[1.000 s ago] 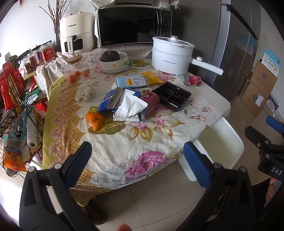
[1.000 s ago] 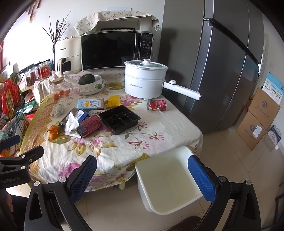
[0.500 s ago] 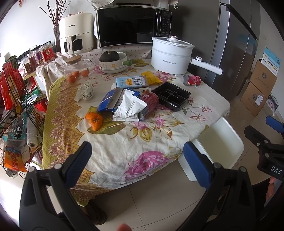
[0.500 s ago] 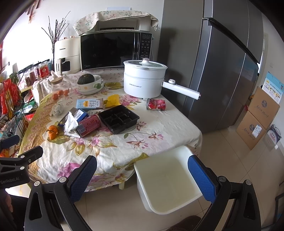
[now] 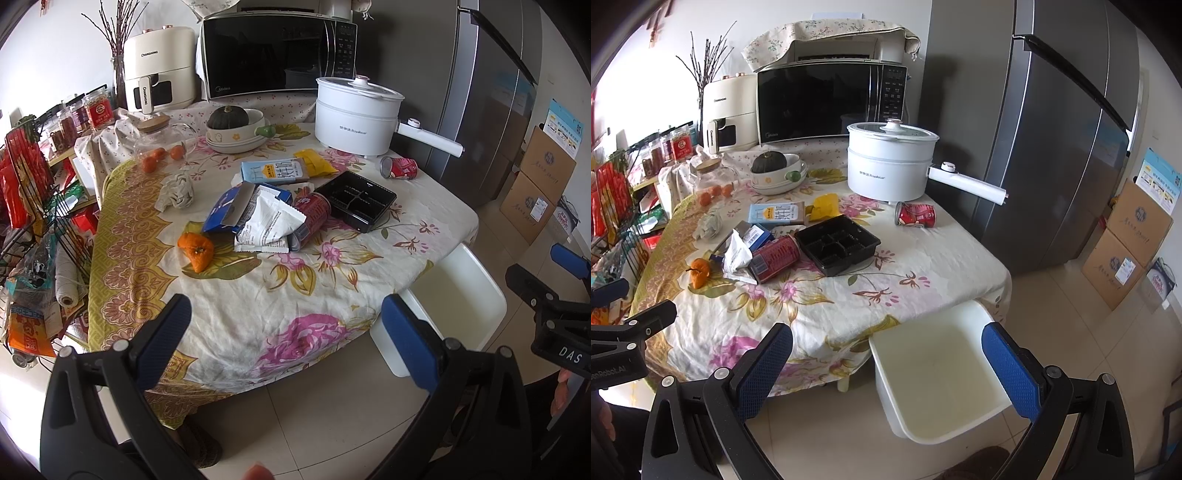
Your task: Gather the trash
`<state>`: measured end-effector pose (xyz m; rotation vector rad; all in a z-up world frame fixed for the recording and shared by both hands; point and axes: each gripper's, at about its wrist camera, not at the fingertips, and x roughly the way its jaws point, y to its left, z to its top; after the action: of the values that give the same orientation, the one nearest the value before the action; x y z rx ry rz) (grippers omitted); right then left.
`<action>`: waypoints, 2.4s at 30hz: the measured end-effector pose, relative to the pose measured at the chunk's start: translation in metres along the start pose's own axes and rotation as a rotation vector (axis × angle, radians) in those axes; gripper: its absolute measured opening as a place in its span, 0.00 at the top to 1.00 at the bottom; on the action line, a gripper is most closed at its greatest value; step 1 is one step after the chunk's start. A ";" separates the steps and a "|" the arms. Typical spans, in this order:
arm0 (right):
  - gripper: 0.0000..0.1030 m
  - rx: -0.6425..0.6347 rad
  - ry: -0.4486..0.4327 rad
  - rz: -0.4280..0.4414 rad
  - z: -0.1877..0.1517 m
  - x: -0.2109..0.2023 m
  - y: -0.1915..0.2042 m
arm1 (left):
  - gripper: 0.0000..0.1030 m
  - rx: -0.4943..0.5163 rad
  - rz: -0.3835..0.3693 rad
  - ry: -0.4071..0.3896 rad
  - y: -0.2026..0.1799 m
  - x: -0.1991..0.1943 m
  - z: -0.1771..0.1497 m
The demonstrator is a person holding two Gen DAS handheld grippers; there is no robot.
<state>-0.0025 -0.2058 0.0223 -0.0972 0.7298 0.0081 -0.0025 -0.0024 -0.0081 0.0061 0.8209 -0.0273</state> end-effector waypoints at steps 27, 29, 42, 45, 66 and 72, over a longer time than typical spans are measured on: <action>0.00 0.010 -0.009 -0.038 -0.001 0.000 -0.005 | 0.01 -0.003 -0.005 0.005 -0.005 0.003 -0.004; 0.00 0.009 -0.006 -0.040 -0.002 0.000 -0.005 | 0.01 -0.004 -0.006 0.005 -0.005 0.003 -0.004; 0.00 0.033 0.136 0.078 0.023 0.024 -0.010 | 0.01 -0.022 -0.019 0.050 0.024 0.018 0.022; 0.00 0.051 0.179 0.125 0.039 0.037 -0.010 | 0.00 0.004 -0.014 0.087 0.034 0.030 0.037; 0.00 0.155 0.469 0.185 0.065 0.173 -0.015 | 0.01 0.116 -0.137 0.222 0.024 0.153 0.064; 0.00 0.164 0.498 0.157 0.062 0.184 -0.022 | 0.03 0.182 -0.153 0.209 0.019 0.172 0.070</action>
<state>0.1766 -0.2274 -0.0525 0.1200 1.2312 0.0756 0.1666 0.0112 -0.0859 0.1192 1.0246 -0.2491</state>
